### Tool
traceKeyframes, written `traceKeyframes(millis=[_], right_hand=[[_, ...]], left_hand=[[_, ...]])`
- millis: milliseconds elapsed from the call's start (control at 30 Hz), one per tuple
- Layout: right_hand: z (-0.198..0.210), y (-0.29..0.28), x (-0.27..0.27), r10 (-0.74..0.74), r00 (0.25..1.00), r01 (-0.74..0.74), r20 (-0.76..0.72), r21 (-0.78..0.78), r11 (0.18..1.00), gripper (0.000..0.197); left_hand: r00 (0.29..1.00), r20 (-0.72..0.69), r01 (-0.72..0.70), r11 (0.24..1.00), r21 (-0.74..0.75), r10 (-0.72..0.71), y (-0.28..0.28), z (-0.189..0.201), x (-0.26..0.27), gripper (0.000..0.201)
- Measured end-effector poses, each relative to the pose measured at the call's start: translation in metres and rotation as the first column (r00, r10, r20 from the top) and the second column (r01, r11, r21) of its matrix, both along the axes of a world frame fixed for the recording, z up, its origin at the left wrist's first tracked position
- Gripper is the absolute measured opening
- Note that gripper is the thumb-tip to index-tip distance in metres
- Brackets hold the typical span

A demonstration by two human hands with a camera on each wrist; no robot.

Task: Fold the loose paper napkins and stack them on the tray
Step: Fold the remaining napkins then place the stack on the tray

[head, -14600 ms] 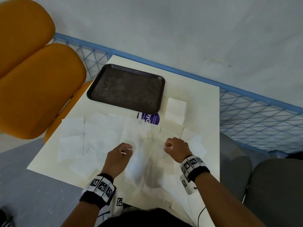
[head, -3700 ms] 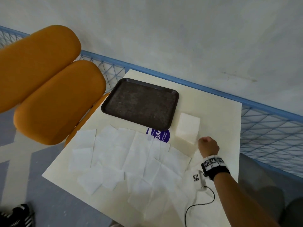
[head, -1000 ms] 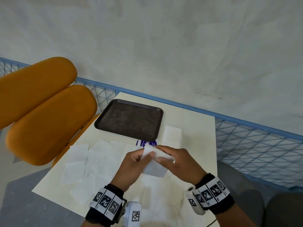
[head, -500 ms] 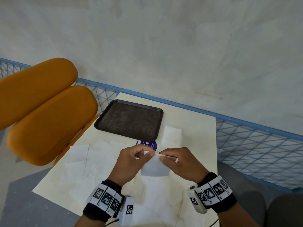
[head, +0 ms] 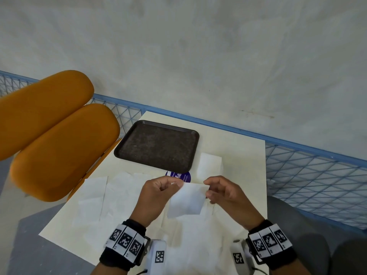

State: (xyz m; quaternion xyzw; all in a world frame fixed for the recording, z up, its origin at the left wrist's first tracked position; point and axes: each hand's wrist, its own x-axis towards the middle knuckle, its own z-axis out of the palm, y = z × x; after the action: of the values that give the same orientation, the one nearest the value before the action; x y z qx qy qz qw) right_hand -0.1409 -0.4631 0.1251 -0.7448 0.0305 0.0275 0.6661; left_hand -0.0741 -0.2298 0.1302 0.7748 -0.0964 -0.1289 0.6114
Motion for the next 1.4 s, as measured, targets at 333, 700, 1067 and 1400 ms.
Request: traceKeyframes(millis=[333,700,1067,1400], right_hand=[[-0.044,-0.004,0.003,-0.251,0.962,0.257,-0.108,0.042,0.965,0.016],[-0.101,-0.063,0.099,-0.565,0.755,0.635,-0.332,0.154,0.757,0.007],[-0.157,-0.091,0.167,-0.635,0.669,0.634,-0.386,-0.148,0.759,0.009],[-0.171,-0.1,0.169,-0.62,0.723,0.533,-0.304,-0.325,0.781,0.009]], left_hand=[[0.924,-0.378,0.036,0.996,-0.08,-0.063,-0.034,-0.038,-0.002,0.016],[0.834,-0.495,-0.189,0.97,0.155,0.242,0.018,-0.103,-0.008,0.013],[0.813,-0.445,-0.086,0.834,0.546,0.375,0.11,-0.176,-0.057,0.026],[0.824,-0.369,-0.168,0.808,0.565,0.429,0.103,-0.182,-0.063,0.017]])
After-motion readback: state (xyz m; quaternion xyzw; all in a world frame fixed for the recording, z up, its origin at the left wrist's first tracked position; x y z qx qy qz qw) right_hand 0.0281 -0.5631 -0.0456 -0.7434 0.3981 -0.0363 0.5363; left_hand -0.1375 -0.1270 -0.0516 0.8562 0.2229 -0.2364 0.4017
